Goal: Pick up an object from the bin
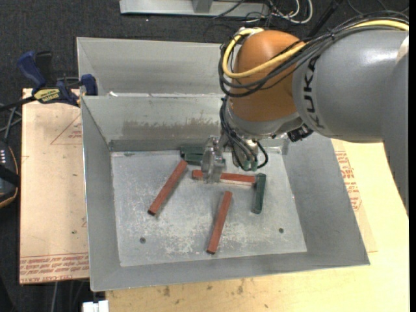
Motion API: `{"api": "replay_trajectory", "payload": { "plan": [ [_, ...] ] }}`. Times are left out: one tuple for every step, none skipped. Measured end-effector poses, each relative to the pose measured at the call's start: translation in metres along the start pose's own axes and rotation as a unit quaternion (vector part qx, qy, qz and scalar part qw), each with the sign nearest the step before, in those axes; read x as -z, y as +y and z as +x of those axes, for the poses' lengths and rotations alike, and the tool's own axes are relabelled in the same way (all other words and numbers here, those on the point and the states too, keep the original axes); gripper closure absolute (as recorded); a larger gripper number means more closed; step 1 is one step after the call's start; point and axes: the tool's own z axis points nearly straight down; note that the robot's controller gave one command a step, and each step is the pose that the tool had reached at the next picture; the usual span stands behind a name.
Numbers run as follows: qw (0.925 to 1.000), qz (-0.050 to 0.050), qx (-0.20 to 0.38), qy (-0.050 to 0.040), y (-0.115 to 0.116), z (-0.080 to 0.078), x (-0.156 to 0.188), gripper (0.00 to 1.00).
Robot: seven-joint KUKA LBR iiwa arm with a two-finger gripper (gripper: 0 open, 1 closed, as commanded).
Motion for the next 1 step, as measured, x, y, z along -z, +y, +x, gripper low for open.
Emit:
{"api": "replay_trajectory", "payload": {
  "plan": [
    [1.0000,0.001,0.005,0.0007,-0.0032,-0.0211,-0.0339,0.00]
  ]
}}
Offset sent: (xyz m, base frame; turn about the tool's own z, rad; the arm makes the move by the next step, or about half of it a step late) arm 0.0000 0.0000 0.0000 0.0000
